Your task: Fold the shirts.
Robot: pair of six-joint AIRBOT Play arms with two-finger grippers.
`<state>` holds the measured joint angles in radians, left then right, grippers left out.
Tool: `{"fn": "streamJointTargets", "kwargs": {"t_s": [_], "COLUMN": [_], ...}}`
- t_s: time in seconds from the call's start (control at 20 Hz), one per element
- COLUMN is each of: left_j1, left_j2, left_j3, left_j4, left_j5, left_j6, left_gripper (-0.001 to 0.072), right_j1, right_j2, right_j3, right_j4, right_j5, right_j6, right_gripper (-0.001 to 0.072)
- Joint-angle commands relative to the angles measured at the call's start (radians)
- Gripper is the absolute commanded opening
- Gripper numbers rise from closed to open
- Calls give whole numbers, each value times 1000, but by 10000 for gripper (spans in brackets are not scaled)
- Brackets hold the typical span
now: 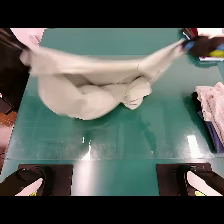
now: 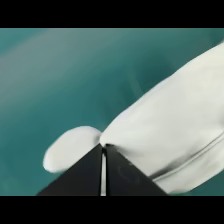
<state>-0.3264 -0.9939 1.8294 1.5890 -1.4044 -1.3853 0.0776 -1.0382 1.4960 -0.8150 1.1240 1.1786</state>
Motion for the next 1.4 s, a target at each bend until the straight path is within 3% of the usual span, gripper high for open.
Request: {"fn": "streamJointTargets", "kwargs": {"t_s": [0.0,0.35,0.55,0.7,0.8,0.85,1.1,1.2,1.35], "left_j1": [1,1,1,1,1,1,1,1,1], "left_j2": [0,121,155,148,147,138,-66,-193,-393], "left_j3": [264,339,360,303,130,39,-330,-408,-417], "left_j4": [0,-116,-193,-161,-58,-21,-29,-24,8], "left_j5": [-29,66,135,130,142,139,170,258,426], "left_j6": [8,0,-3,5,5,2,-3,-2,2], "left_gripper": [25,25,24,24,24,25,25,25,25], "right_j1": [-68,-258,-483,-631,-645,-613,-250,-111,5], "right_j2": [124,277,222,111,37,2,-228,-344,-502], "right_j3": [192,439,618,687,615,548,299,246,252], "right_j4": [-1,-78,-65,90,245,241,-127,-286,-399], "right_j5": [2,8,113,225,249,249,256,179,53], "right_j6": [18,27,84,118,131,149,186,186,191], "right_gripper": [14,14,14,14,13,14,14,14,15]}}
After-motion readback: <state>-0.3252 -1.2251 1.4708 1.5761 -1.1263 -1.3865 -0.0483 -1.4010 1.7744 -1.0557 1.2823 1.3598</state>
